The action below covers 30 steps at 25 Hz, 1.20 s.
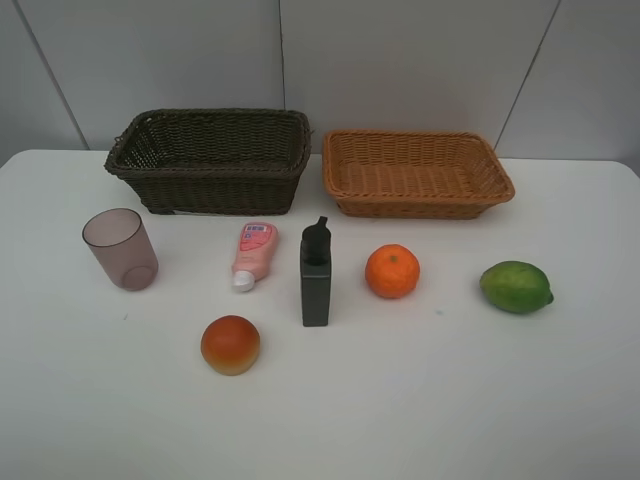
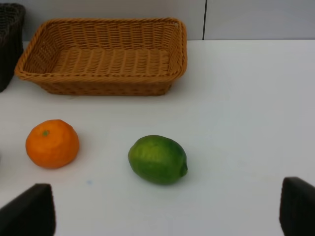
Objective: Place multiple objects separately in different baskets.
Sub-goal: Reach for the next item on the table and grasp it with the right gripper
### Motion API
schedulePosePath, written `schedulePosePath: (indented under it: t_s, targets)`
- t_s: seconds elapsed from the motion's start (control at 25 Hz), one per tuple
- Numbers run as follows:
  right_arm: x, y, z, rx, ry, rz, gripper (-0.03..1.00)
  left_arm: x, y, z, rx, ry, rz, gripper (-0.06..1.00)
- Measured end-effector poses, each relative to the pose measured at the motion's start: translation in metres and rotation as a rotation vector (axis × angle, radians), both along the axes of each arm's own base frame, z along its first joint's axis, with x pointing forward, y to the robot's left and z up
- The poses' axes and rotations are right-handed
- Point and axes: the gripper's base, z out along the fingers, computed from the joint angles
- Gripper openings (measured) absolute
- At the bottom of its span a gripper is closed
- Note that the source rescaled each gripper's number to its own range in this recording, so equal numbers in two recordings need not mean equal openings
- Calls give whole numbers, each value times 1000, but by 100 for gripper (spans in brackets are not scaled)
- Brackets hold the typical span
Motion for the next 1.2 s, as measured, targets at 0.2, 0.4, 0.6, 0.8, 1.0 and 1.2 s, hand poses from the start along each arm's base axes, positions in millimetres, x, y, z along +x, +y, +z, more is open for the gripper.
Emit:
schedulePosePath:
  t_s: [0.2, 0.4, 0.6, 0.8, 1.0, 1.2]
  targets:
    - [0, 0, 0, 0, 0, 0, 97, 0, 0, 0, 0, 0, 0, 100]
    - [0, 0, 0, 0, 0, 0, 97, 0, 0, 0, 0, 0, 0, 100]
    - [0, 0, 0, 0, 0, 0, 97, 0, 0, 0, 0, 0, 0, 100]
    - [0, 0, 0, 0, 0, 0, 97, 0, 0, 0, 0, 0, 0, 100]
    - [0, 0, 0, 0, 0, 0, 97, 0, 0, 0, 0, 0, 0, 100]
    - [0, 0, 0, 0, 0, 0, 97, 0, 0, 0, 0, 0, 0, 100]
